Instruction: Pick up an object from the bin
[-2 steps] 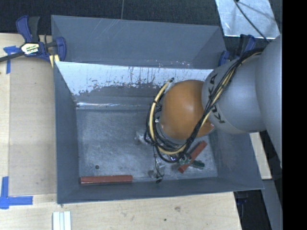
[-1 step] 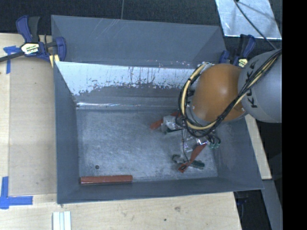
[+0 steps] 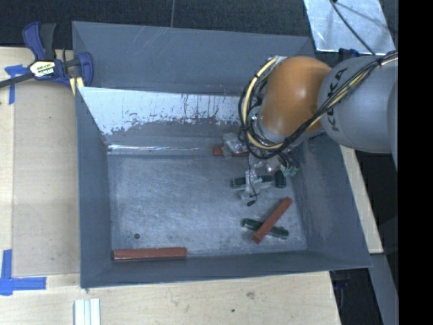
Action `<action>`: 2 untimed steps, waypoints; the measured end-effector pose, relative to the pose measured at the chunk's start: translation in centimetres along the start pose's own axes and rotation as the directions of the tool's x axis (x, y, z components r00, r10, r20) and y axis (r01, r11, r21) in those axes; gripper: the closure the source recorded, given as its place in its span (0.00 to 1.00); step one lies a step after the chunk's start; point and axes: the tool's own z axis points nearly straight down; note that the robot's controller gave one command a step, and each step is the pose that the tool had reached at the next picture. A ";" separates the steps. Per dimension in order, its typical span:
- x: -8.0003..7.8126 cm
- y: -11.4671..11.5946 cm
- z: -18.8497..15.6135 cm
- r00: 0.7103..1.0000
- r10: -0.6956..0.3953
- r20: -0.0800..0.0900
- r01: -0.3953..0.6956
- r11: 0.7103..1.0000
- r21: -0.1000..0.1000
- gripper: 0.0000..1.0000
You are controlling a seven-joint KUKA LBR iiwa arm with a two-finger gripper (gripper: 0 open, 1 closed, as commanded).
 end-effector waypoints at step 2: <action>3.1 -3.6 -0.1 0.994 0.107 0.002 -0.107 0.994 -0.001 1.00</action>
Offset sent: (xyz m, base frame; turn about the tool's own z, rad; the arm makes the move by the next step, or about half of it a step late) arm -0.0215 -0.0428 -0.0008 0.1042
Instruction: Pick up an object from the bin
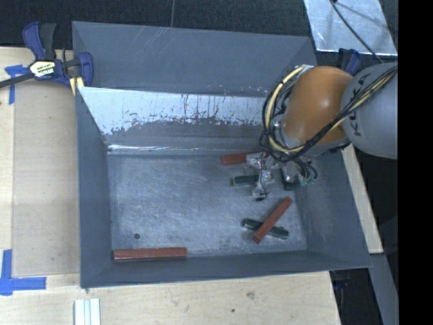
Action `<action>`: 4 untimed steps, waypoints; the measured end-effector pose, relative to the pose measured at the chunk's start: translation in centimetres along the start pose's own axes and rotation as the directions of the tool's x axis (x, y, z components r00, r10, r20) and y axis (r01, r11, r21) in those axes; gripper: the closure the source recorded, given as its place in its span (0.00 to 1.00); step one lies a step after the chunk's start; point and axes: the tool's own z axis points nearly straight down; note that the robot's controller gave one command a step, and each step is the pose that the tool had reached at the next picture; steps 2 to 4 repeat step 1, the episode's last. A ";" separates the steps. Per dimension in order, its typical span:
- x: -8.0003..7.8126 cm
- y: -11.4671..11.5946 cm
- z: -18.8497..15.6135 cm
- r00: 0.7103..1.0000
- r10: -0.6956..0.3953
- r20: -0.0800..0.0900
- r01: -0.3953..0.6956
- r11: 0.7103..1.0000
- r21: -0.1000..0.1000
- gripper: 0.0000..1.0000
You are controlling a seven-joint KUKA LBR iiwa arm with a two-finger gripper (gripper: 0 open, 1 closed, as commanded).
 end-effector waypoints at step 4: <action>1.3 2.1 -16.5 1.000 -0.009 0.008 0.009 1.000 0.004 1.00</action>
Offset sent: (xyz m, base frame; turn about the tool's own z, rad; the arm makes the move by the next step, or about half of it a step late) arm -0.0196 0.0190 0.1595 -0.0083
